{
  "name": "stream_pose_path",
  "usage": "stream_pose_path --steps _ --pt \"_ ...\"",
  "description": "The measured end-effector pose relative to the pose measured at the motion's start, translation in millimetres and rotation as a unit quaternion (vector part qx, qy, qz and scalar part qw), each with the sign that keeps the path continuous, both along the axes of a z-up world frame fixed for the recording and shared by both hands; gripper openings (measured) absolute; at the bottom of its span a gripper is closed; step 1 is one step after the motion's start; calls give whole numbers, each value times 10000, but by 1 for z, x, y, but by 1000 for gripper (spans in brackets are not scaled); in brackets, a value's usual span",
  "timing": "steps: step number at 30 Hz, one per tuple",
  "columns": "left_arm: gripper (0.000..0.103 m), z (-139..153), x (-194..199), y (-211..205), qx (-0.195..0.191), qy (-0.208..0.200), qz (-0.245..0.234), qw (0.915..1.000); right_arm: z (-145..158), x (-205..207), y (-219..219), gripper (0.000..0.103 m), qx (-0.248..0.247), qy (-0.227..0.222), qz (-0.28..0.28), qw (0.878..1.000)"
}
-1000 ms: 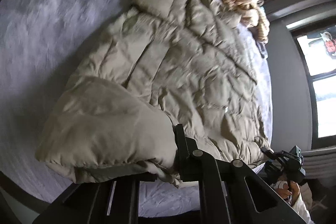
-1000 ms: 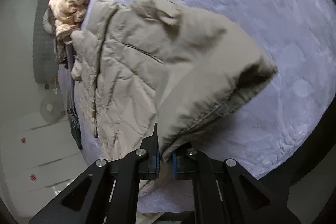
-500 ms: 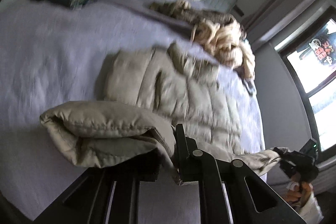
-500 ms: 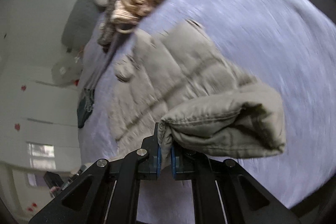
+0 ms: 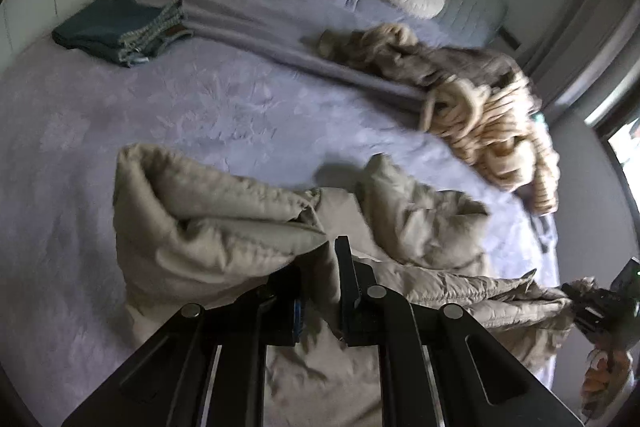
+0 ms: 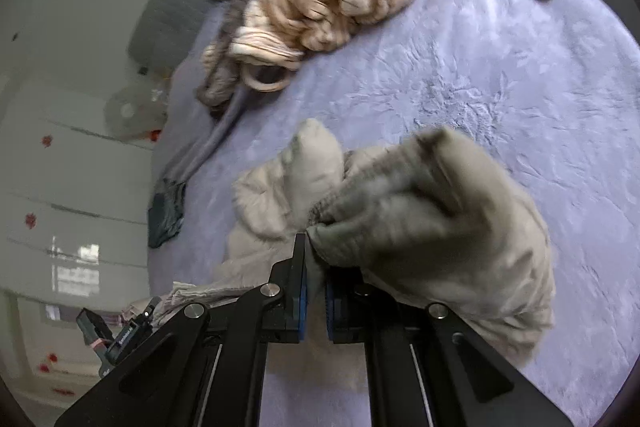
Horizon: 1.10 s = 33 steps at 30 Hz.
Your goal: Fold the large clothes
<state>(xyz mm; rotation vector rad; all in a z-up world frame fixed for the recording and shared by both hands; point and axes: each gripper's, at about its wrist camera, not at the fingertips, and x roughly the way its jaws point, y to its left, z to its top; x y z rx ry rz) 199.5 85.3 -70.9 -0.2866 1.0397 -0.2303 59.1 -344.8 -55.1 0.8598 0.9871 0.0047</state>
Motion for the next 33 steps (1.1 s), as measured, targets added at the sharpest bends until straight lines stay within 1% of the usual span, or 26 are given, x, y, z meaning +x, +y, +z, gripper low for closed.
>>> stream_pose_path --steps 3,4,9,11,14,16,18,20,21,23,24,25,26,27,29,30,31,32,33 --pt "14 -37 33 -10 275 182 -127 9994 -28 28 -5 7 9 122 -130 9998" --pt "14 -46 39 -11 315 233 -148 9991 -36 34 -6 7 38 145 -163 9998" --pt "15 -99 73 -16 398 569 -222 9973 -85 68 -9 7 -39 392 -281 9988" --pt "15 -111 79 -16 379 638 -204 9970 -100 73 -10 7 -4 457 -320 9984" --pt "15 -123 86 -18 321 689 -139 9970 -116 84 -11 7 -35 536 -295 9981" --pt "15 -127 89 -21 346 721 -158 9967 -120 89 -11 7 -118 554 -222 9981" --pt "15 -127 90 -21 333 767 -149 9964 -121 93 -11 7 -183 586 -135 9980" --pt "15 -120 89 -18 322 777 -137 9964 -118 95 -11 7 -211 616 -90 9978" --pt "18 -114 86 -17 335 740 -127 9966 -116 95 -11 8 -228 625 -65 9978" --pt "38 -99 80 -13 410 555 -90 9976 -105 96 -8 10 -401 616 72 9973" --pt "70 -90 75 -12 504 382 -53 9980 -102 96 -6 12 -499 609 129 9968" --pt "93 -79 69 -10 644 145 33 9978 -97 94 -3 14 -635 589 208 9960" --pt "96 -69 64 -8 766 -85 105 9970 -91 92 -1 15 -782 563 289 9949" --pt "96 -61 60 -7 834 -251 92 9962 -86 90 1 17 -886 533 337 9941" --pt "96 -52 57 -8 921 -328 -41 9952 -76 84 3 19 -1019 443 363 9931" --pt "96 -51 56 -9 896 -328 -97 9954 -73 81 4 23 -1036 403 333 9932" --pt "96 -51 56 -11 816 -296 -194 9960 -71 77 5 38 -1047 359 284 9934" --pt "94 -52 55 -15 690 -258 -347 9967 -68 72 7 48 -1043 292 236 9938" --pt "81 -53 55 -19 627 -250 -433 9968 -67 68 10 63 -993 196 227 9946"
